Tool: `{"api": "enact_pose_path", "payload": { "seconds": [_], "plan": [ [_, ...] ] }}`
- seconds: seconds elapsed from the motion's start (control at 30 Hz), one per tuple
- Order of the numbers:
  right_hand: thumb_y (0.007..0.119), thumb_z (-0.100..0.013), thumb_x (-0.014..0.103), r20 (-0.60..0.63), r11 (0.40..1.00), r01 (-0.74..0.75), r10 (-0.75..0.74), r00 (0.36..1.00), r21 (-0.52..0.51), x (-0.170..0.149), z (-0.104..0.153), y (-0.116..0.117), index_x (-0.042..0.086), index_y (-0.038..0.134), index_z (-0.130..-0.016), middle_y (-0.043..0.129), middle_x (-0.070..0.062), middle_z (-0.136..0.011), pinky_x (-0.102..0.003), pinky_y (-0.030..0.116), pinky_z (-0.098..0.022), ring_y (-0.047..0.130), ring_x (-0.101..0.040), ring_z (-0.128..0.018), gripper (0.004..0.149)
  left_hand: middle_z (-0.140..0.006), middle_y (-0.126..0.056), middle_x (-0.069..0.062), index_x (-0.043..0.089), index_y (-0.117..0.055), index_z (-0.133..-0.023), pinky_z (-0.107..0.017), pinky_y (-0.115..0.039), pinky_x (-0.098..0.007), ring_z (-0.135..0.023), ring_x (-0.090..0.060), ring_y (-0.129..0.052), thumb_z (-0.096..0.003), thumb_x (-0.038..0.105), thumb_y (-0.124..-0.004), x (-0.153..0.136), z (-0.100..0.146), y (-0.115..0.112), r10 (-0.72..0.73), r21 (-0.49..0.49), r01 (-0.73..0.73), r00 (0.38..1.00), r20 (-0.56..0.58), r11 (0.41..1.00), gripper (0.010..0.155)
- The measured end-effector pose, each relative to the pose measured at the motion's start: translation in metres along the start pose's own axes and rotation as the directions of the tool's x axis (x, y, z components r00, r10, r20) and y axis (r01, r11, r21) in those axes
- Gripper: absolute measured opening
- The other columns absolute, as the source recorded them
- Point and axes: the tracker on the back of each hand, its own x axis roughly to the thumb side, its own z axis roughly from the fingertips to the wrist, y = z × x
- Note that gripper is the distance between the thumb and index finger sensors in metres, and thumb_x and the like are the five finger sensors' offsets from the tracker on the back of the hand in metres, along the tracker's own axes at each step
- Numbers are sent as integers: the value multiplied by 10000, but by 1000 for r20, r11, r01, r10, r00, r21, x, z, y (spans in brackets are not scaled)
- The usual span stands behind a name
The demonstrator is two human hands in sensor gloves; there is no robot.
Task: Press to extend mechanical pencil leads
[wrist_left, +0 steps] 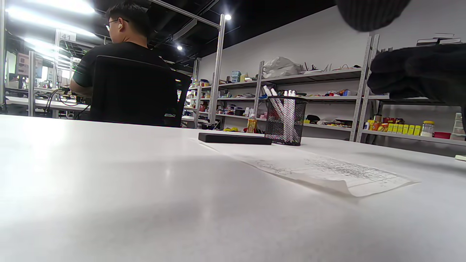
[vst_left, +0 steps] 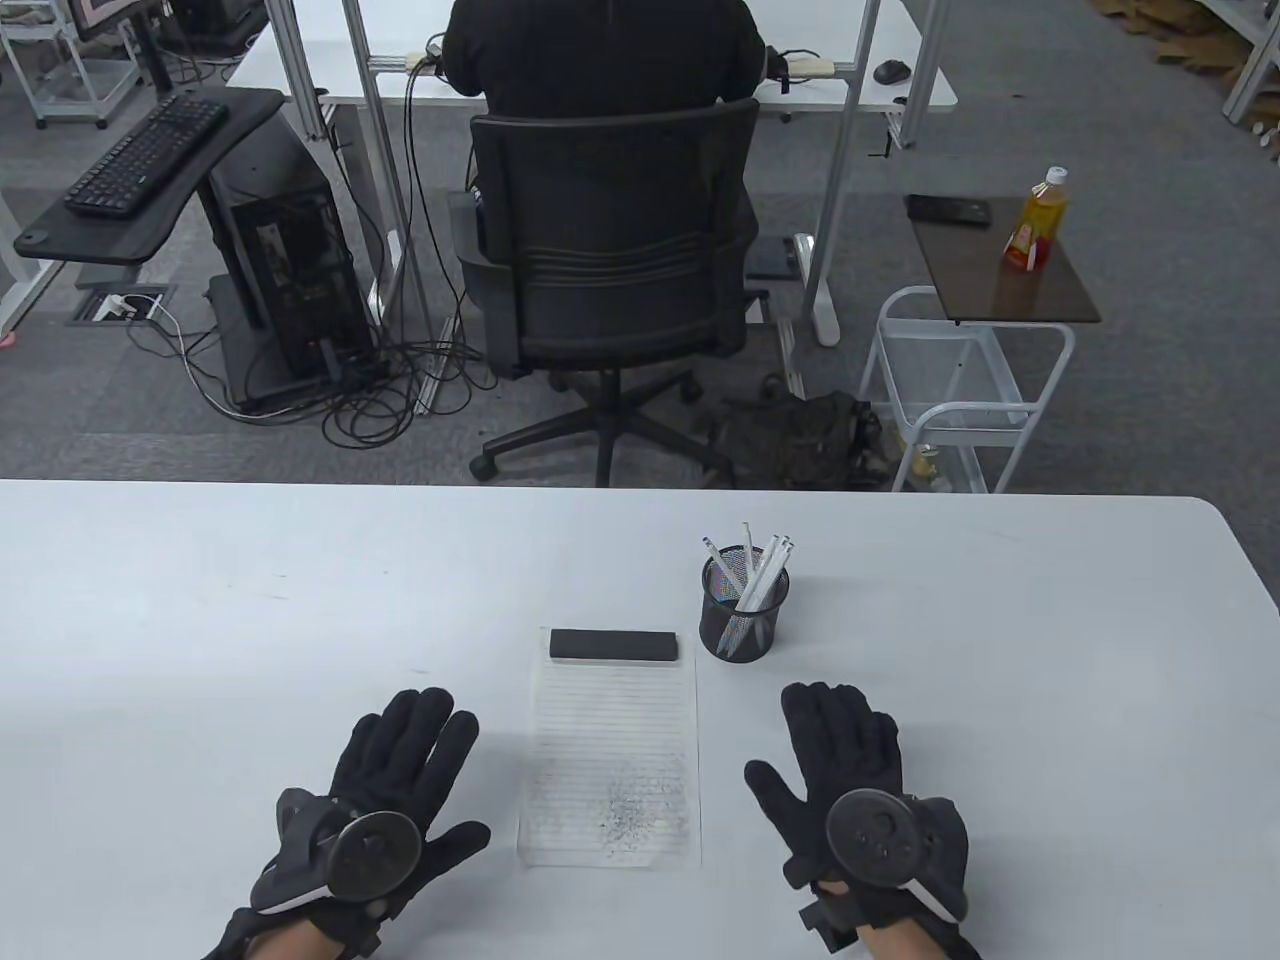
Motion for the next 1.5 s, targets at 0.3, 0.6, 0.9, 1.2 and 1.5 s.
{"api": "enact_pose_path", "payload": {
  "seconds": [0.3, 0.6, 0.9, 1.2, 1.5],
  "plan": [
    [798, -559, 486, -447, 989, 137, -99, 889, 53, -40, -118, 9, 47, 592, -1113, 617, -283, -1104, -795, 460, -702, 592, -630, -1012, 736, -1201, -169, -123, 250, -200, -1144, -764, -327, -664, -1115, -457, -274, -445, 655, -681, 0, -2, -3, 2, -8, -2, 1000, 2, 1000, 940],
    [873, -527, 456, -640, 986, 167, -117, 759, 18, -68, -170, 43, 78, 687, -1056, 658, -257, -1084, -779, 506, -695, 634, -611, -1000, 677, -1201, -172, -123, 250, -201, -1144, -763, -331, -663, -1113, -458, -277, -449, 649, -685, -4, -2, -4, -8, -14, 8, 1000, -10, 1000, 936],
    [919, -508, 391, -642, 990, 142, -106, 759, 5, -71, -177, 63, 109, 820, -923, 677, -249, -1068, -771, 539, -684, 671, -597, -984, 511, -1201, -171, -122, 251, -198, -1143, -763, -333, -662, -1113, -457, -279, -450, 647, -686, -4, -2, -5, -10, -33, 9, 1000, -12, 999, 936],
    [926, -509, 356, -614, 994, 112, -100, 783, -19, -70, -176, 66, 139, 855, -873, 721, -233, -1041, -758, 572, -679, 723, -569, -965, 430, -1201, -173, -124, 250, -200, -1144, -761, -331, -664, -1113, -459, -282, -450, 647, -685, -5, -3, -4, -9, -44, 8, 1000, -22, 999, 934],
    [907, -513, 347, -610, 991, 114, -129, 782, -63, -70, -175, 60, 108, 874, -855, 761, -219, -1012, -751, 585, -677, 755, -551, -954, 418, -1201, -177, -123, 246, -207, -1145, -761, -332, -663, -1112, -460, -286, -451, 645, -685, -7, -3, -3, -6, -54, 4, 1000, -31, 999, 932]
  ]
}}
